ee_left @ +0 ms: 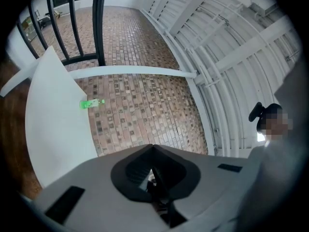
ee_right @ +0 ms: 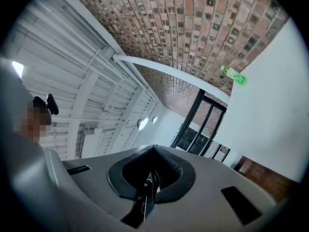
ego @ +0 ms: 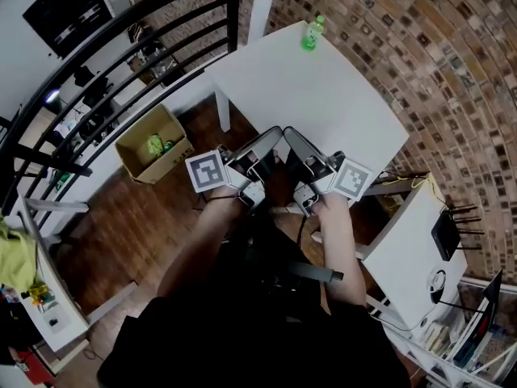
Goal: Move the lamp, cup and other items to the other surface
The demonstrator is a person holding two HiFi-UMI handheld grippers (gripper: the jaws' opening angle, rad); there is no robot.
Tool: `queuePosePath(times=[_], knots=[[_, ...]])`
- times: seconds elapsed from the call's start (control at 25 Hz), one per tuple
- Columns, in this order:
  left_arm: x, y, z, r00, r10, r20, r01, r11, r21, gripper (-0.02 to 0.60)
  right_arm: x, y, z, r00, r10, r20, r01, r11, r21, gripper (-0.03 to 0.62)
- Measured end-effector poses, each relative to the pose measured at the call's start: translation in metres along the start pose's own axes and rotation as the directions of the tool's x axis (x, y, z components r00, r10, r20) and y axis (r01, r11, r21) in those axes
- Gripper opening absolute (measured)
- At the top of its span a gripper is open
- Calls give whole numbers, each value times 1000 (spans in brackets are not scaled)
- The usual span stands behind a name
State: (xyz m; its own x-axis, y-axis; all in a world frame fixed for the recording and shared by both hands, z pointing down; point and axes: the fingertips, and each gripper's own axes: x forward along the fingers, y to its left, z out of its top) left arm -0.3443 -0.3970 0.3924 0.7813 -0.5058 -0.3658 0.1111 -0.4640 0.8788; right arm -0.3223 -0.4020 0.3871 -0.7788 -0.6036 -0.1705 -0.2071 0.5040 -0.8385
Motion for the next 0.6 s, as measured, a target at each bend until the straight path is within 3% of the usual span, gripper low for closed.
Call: queuePosePath(times=[0.6], knots=[[81, 75, 105, 997, 65, 39, -68, 996, 66, 6, 86, -86, 95, 996, 74, -40, -72, 996, 57, 23]])
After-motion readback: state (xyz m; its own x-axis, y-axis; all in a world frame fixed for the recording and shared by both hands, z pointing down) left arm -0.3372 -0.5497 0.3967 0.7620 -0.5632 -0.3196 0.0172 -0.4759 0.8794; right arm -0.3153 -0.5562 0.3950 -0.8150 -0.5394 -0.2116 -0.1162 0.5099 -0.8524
